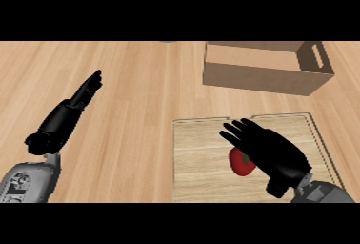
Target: Pick the tomato from the tray and place it in the cardboard box
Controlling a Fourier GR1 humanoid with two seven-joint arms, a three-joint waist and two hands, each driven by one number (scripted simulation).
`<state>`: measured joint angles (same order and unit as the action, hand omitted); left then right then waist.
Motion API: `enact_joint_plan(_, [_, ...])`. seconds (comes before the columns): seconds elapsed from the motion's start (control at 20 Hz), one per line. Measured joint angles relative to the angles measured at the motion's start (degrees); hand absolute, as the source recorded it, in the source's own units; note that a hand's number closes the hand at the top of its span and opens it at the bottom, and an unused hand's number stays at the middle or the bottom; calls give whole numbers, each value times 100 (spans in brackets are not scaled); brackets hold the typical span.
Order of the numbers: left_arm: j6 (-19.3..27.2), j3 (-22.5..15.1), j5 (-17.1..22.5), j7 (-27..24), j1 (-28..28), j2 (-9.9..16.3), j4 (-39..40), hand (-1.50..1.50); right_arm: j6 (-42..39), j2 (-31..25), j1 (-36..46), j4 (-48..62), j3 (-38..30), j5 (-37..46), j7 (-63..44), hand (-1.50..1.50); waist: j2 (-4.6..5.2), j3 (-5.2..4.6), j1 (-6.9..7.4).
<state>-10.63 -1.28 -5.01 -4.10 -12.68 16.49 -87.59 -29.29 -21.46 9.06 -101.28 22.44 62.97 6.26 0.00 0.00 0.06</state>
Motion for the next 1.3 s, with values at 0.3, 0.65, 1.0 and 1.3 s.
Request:
enact_joint_plan(0.3, [-93,96,-139,-42,159,-115,-154,0,103,144,-67,314,-145,220,247,-150,-2,-1,-1])
enact_joint_plan(0.65, [-225,210,-164,102,53,-141,-189,0,638,211,112,801,-66,434,940,150,-16,-22,6])
enact_joint_plan(1.0, [-232,175,-263,110,116,-271,-267,0,1378,420,107,834,-8,706,1319,150,-33,-44,-13])
enact_joint_plan(1.3, [-277,231,-269,98,65,-269,-239,0,1290,793,691,1328,273,702,1814,150,-22,-50,36])
